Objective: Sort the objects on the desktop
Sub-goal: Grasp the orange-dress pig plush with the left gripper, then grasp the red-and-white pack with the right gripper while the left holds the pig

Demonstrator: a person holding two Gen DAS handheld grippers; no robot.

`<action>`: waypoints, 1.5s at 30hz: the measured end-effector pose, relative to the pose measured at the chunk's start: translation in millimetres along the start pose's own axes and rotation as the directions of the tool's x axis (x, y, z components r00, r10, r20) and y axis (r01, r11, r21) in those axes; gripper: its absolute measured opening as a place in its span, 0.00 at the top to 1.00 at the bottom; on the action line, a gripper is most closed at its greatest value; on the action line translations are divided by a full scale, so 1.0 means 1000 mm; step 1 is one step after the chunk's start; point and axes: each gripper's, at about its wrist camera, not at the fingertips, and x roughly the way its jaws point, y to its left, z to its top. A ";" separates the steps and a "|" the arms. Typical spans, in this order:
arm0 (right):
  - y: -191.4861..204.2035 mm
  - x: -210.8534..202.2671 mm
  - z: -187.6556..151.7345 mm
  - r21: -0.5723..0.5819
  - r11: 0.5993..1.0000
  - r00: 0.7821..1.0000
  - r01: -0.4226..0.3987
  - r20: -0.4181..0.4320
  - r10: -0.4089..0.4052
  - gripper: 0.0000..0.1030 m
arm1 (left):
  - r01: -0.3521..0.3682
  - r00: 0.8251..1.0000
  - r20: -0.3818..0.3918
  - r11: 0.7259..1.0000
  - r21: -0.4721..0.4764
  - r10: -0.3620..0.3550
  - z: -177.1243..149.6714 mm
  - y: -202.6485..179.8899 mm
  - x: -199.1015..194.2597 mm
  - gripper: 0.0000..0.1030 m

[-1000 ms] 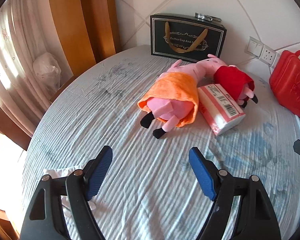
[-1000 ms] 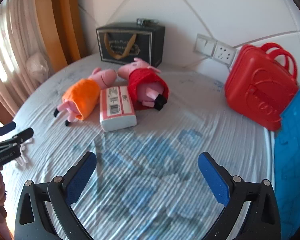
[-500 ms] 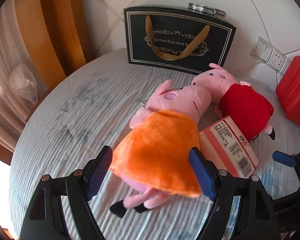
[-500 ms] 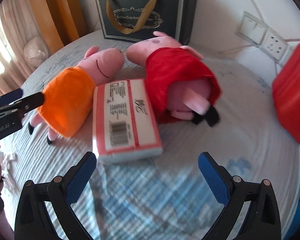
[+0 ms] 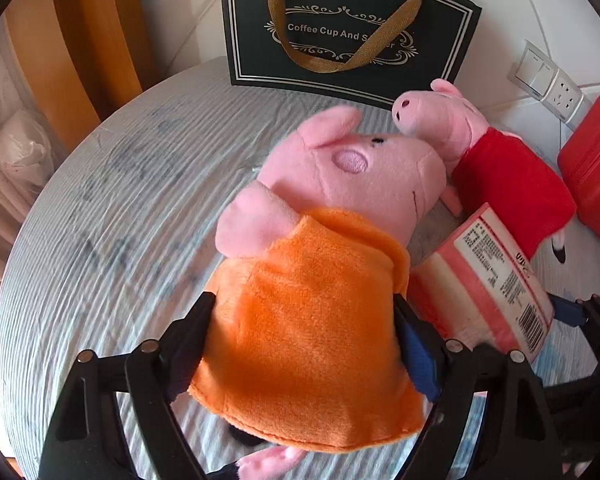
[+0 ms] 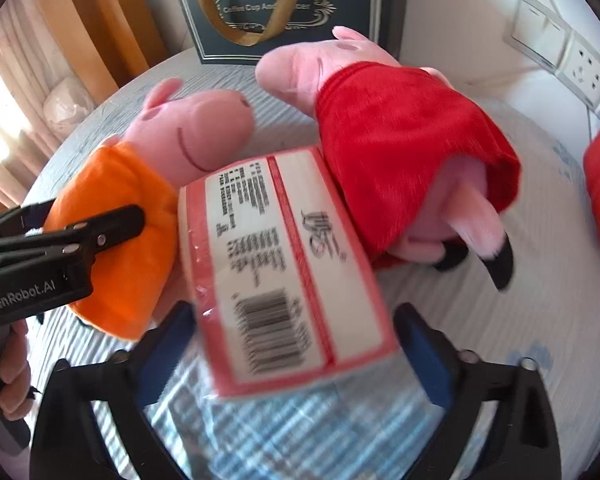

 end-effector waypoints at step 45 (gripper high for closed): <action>-0.138 -0.061 -0.089 0.248 0.944 0.974 0.217 -0.114 -0.194 0.01 | -0.029 0.979 -0.192 0.978 0.208 0.069 0.039 -0.032 0.013 0.20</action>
